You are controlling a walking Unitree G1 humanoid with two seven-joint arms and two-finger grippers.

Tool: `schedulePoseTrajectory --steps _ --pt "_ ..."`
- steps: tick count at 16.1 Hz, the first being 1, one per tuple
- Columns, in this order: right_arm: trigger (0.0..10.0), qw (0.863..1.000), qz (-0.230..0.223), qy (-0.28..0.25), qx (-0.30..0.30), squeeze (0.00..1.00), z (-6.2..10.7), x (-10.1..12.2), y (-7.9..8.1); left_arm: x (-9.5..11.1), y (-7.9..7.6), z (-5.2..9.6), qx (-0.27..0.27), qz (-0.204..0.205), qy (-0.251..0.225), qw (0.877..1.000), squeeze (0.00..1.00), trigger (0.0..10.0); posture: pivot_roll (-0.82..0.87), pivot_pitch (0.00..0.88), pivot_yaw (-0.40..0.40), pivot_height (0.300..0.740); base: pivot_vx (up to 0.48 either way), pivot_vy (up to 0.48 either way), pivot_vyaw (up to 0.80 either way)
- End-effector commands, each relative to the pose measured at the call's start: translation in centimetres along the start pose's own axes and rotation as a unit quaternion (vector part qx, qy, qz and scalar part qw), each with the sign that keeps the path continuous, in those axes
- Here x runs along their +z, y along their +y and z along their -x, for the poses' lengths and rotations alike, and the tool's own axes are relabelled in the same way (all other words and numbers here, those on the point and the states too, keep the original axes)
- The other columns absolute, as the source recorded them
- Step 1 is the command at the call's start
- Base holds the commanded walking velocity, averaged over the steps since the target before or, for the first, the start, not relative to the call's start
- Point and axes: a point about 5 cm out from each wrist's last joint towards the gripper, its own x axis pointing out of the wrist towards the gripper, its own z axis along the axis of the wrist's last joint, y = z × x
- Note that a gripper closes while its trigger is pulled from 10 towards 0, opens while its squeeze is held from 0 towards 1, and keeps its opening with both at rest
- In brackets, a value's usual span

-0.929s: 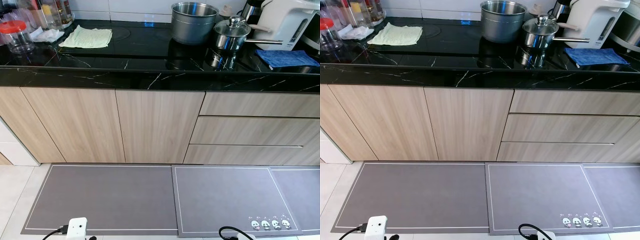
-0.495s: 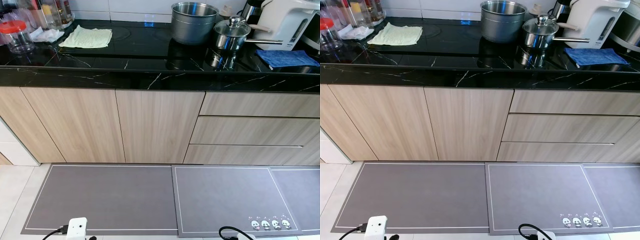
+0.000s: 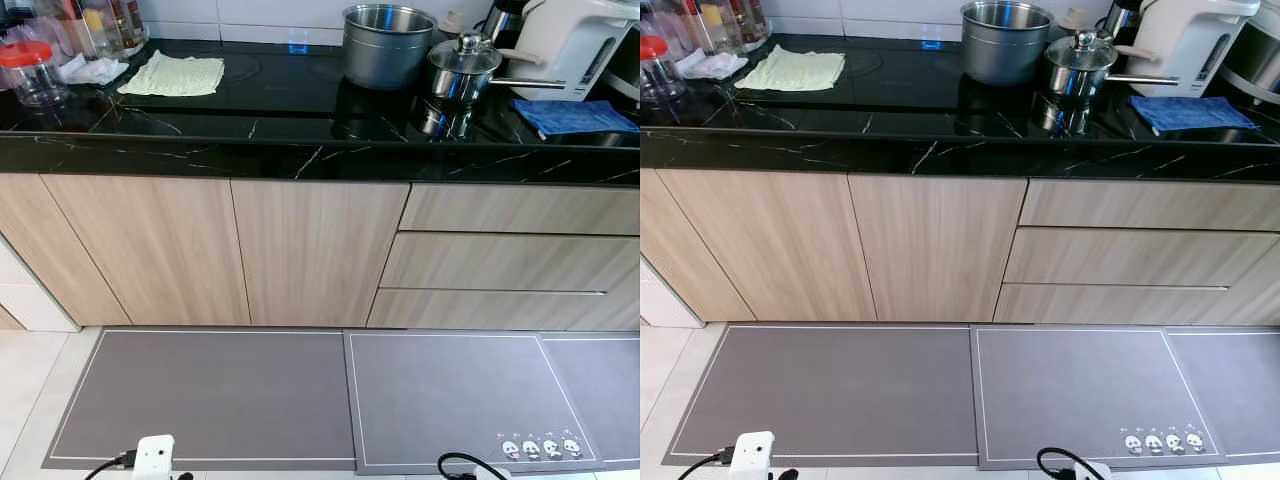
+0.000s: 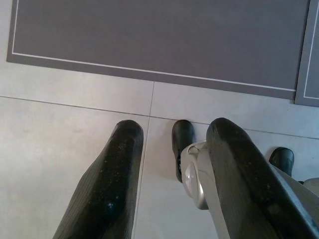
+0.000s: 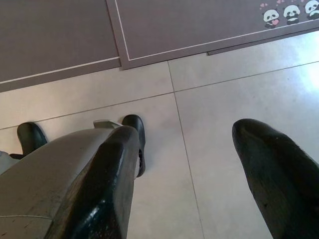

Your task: Kitchen organization

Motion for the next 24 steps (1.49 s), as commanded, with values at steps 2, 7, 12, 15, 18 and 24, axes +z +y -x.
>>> schedulePoseTrajectory --steps 2,7,12,15,18,24 --pt "10.0 0.995 0.024 -0.007 0.102 0.00 -0.7 3.6 3.4 -4.2 -0.1 1.0 -0.032 -0.036 0.101 0.994 0.00 10.0 0.00 0.000 -0.110 0.740 0.000 0.000 0.00" --pt "10.0 0.995 0.024 -0.007 0.102 0.00 -0.7 3.6 3.4 -4.2 -0.1 1.0 -0.032 -0.036 0.101 0.994 0.00 10.0 0.00 0.000 -0.110 0.740 0.000 0.000 0.00" --pt "10.0 0.995 0.024 -0.007 0.102 0.00 -0.7 3.6 3.4 -4.2 -0.1 1.0 -0.032 -0.036 0.101 0.994 0.00 10.0 0.00 0.000 -0.110 0.740 0.000 0.000 0.00" --pt "10.0 0.993 0.017 -0.026 0.114 0.00 -0.7 4.9 4.3 -3.9 0.3 1.0 -0.040 -0.023 0.092 0.995 0.00 10.0 0.03 0.041 -0.097 0.740 0.000 0.000 0.00" --pt "10.0 0.993 0.018 -0.030 0.109 0.00 -0.7 5.1 4.1 -3.7 0.3 0.9 -0.042 -0.026 0.089 0.995 0.00 10.0 0.03 0.056 -0.097 0.740 0.000 0.000 0.00" --pt "10.0 0.994 0.029 -0.018 0.099 0.00 -0.7 4.2 3.3 -2.2 0.3 0.6 -0.043 -0.015 0.046 0.998 0.00 10.0 0.03 0.065 -0.094 0.740 0.000 0.000 0.00"
